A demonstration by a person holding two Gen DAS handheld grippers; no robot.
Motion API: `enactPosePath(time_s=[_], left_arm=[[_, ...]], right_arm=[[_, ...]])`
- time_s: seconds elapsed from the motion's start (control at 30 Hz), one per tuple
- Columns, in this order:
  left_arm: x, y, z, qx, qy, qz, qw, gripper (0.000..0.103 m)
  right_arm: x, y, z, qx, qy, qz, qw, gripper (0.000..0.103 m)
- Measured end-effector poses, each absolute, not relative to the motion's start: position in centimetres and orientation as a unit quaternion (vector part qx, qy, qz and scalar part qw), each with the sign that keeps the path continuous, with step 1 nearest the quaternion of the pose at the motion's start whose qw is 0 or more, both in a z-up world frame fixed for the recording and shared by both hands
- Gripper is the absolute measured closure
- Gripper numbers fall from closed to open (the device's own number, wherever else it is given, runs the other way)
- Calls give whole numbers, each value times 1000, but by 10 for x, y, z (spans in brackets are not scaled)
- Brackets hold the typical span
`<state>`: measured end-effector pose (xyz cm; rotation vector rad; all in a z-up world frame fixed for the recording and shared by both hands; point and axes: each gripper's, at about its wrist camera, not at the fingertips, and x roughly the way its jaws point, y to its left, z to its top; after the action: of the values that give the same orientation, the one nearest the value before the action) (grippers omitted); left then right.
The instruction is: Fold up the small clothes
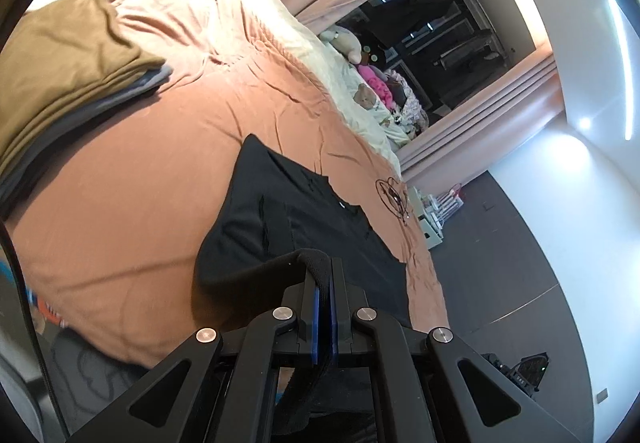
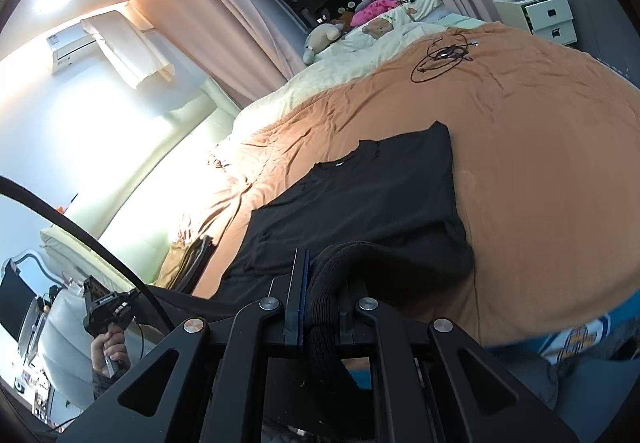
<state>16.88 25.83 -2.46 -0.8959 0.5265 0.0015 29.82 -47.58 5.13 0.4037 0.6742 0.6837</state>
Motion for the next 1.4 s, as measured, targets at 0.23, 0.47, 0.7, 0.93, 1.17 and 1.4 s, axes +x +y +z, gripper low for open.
enactPosePath(time_s=[0.23,0.47,0.7,0.93,1.17,1.4], left_arm=[[228,275,-21,-416,276,6,866,100],[293,290,-25,-410,303,21,860,100],[341,304,-8,-401,304,25,864,100],[389,312,18,-369,307,26,877,100],[437,316,4,-341,339,44,876,100],[480,318,-43,-323,385,59,863,100]], right_arm=[[351,-456,56,191,341,318,864,97],[407,-432,64,178,353,299,868,97],[451,-420,79,182,349,295,871,97],[487,-402,93,168,338,286,881,97],[524,-388,77,163,346,270,884,97],[559,-368,47,157,378,249,878,97]])
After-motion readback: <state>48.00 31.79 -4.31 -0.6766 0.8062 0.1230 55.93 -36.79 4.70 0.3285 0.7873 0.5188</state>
